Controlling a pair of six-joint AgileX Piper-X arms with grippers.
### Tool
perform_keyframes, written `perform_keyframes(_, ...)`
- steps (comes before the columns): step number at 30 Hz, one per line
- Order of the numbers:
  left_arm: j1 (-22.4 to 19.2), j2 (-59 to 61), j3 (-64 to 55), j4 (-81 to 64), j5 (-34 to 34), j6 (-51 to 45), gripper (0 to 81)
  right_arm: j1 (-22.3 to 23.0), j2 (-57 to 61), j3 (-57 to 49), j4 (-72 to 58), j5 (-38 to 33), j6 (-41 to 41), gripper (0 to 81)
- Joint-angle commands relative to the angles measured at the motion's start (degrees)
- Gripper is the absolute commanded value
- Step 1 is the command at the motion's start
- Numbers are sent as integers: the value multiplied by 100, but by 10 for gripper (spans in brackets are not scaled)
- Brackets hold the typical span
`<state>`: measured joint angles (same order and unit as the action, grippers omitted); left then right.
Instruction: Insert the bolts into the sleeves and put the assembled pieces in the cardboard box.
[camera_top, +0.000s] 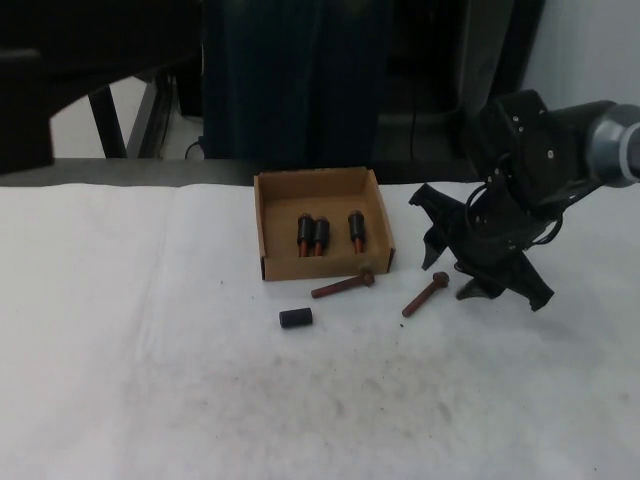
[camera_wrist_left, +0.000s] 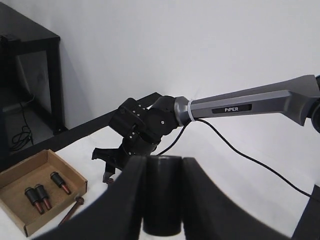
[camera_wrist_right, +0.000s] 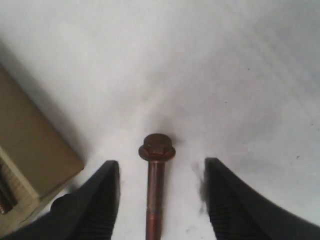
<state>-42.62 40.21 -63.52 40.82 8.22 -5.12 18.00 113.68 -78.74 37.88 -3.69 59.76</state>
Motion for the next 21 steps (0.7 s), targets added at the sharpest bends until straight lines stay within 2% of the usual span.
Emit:
perform_keyframes(1,-24,18,7,-153,-92,42,9,36,-2,-73,46,42,70,494)
perform_keyframes(10,-24,32,72,-236,-104,42,9,68,347,-78,19,-334,233,494)
perform_keyframes(17,-24,32,72,-236,-131,42,9,83,419,-128,-124,-260,237,492)
perform_keyframes(21,-24,32,72,-252,-174,42,9,48,448,-128,-123,-338,327,424)
